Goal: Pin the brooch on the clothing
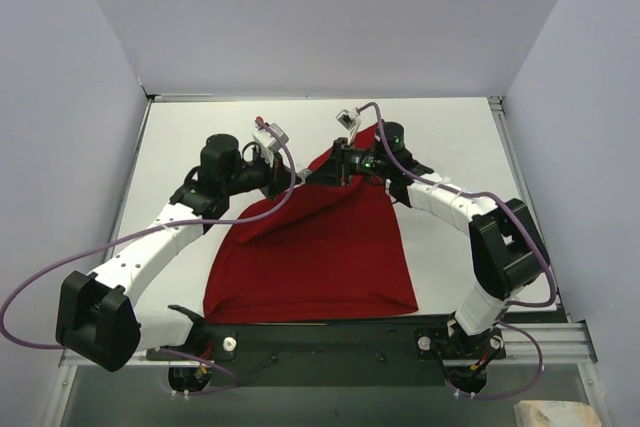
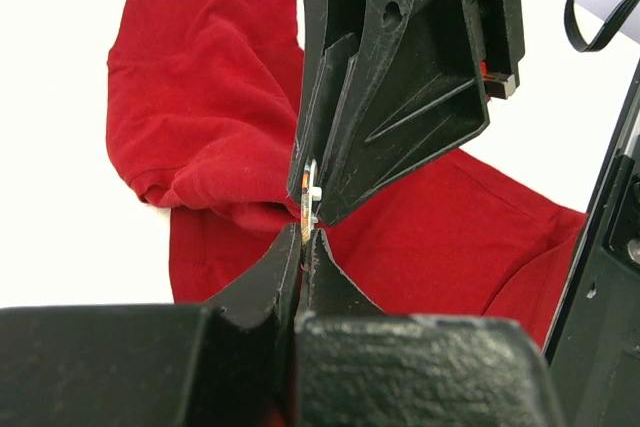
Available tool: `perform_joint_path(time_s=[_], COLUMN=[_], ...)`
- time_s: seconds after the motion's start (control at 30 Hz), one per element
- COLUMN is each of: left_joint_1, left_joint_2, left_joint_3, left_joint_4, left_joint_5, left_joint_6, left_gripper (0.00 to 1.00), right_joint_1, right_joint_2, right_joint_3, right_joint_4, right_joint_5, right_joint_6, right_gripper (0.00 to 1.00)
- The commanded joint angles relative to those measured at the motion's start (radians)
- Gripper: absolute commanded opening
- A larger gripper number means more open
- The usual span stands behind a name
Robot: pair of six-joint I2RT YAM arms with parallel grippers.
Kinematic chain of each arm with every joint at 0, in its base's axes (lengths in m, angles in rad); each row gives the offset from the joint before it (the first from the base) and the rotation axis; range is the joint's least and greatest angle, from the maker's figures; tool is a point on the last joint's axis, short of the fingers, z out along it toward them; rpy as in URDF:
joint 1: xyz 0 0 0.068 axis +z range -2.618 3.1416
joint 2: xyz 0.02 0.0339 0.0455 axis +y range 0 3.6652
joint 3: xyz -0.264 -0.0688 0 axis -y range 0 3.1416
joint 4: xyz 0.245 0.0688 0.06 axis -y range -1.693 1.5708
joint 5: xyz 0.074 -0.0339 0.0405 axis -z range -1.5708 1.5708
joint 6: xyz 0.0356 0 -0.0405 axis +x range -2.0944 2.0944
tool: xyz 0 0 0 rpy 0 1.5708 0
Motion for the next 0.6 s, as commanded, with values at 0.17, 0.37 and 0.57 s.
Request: perform_joint_path(time_s=[0.17, 0.37, 0.57], left_joint_1=[-0.027, -0.027, -0.027], left_joint_2=[-0.002, -0.004, -0.021], left_joint_3=[0.054, 0.053, 0.045], left_joint_4=[0.047, 0.049, 0.055], left_joint_5=[0.073, 0.073, 0.055], left_joint_6=[0.008, 0.008, 0.006], left_gripper=[0.00, 0.00, 0.00], right_joint_1=[0.049, 0.049, 0.049], right_joint_2=[0.007, 0.001, -0.011], right_joint_3=[0.057, 0.057, 0.042], right_joint_4=[0.052, 0.059, 0.070], right_joint_5=[0.020, 0.024, 0.021], right_joint_6=[-0.003, 0.003, -0.003], right_gripper=[0.08, 0.07, 0.07])
